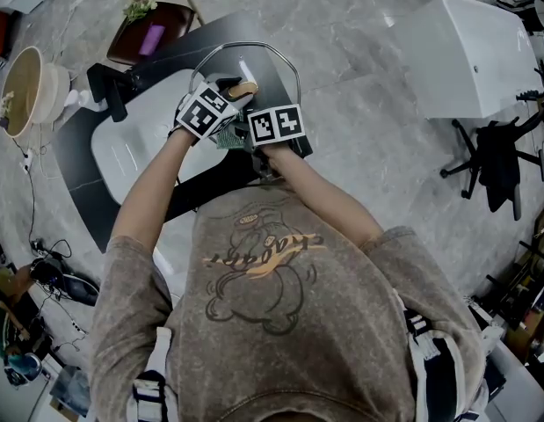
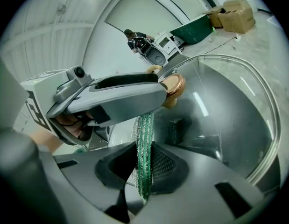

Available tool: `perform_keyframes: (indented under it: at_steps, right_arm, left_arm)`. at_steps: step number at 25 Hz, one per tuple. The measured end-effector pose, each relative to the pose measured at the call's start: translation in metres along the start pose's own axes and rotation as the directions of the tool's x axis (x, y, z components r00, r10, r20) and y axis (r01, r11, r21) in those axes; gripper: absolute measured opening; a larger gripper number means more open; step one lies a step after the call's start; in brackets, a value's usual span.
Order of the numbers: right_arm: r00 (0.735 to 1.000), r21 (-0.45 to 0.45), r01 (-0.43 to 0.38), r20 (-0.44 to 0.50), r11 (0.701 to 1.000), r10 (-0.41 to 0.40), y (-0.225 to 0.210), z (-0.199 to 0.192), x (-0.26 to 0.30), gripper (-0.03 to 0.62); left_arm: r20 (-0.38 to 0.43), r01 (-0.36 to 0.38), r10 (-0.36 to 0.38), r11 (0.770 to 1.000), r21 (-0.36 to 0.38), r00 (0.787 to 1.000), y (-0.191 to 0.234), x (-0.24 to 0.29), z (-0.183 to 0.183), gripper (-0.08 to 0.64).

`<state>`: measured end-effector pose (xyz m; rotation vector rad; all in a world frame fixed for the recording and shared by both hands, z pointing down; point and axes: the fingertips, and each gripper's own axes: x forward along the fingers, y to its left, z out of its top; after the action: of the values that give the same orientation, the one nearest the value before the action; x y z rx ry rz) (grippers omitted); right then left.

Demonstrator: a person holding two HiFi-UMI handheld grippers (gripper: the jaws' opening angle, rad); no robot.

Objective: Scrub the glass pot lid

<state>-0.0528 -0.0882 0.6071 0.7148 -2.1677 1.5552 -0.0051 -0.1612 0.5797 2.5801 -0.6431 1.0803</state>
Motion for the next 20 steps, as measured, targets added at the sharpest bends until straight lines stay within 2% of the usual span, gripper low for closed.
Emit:
perform_keyframes:
  at_steps: [7,13,20]
  right_arm:
    - [0.999,0.023,0.038,-0.025,0.999,-0.037,-0.012,-0.015,-0.014,0.084]
    - [0.998,0.066,0.069,-0.005,0.995,-0.069,-0.033,-0.022,-0.044,0.084]
    - [0.995,0.06,0.103,-0.008,0.993,-0.103,-0.054,-0.018,-0.066,0.086]
  left_arm:
    - [0.009,0.01,-0.01,1.0,-0.006,1.0,0.002,0.001,0.0,0.179]
    - [0.011,0.005,-0.005,1.0,-0.006,1.0,0.0,0.0,0.003,0.179]
    - [0.004,-0.003,0.003,1.0,-0.005,1.0,-0.001,0.0,0.003,0.179]
